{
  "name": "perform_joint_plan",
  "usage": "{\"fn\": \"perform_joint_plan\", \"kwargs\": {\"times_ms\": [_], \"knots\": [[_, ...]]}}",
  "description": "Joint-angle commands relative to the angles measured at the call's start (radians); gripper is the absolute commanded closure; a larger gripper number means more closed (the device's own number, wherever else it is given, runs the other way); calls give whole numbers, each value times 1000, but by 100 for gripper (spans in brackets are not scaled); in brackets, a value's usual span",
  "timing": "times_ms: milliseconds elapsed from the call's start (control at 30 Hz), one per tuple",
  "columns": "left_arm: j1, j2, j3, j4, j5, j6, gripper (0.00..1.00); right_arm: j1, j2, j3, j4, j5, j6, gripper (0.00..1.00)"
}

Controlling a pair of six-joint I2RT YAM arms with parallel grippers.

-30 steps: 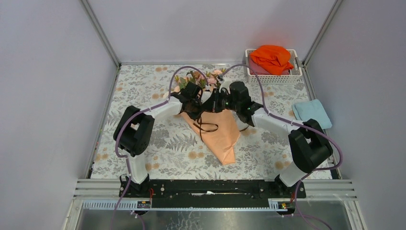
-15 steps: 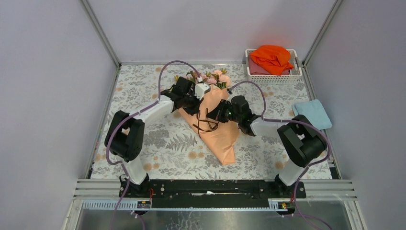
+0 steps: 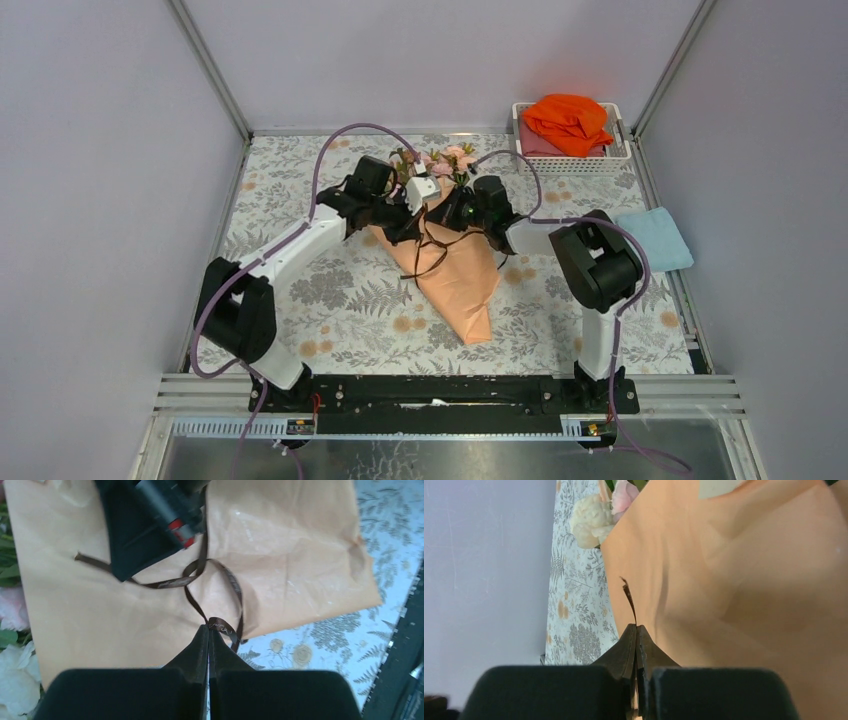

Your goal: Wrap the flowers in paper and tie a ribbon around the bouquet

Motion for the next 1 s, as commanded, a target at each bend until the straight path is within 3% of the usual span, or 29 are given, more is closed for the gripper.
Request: {"fn": "perform_joint_plan", "kwargs": {"times_ms": [0, 267, 433, 600, 733, 967], "knots": [[-20, -74, 70, -66, 147, 53, 100, -2, 73, 67, 20, -84, 18, 100], [-60, -17, 252, -100, 130, -39, 100, 0, 113, 106, 2, -211, 10, 98], [-65, 5, 280, -81, 91, -52, 100, -2, 35, 178, -218, -194, -174, 66], [-67, 16, 243, -40, 48, -46, 100, -45, -37, 256, -395, -239, -306, 51], [-66, 32, 227, -10, 6, -30, 100, -129, -124, 195, -373, -275, -311, 49], [-60, 90, 193, 101, -54, -52, 100, -171, -226, 131, -448, -389, -479, 50]]}}
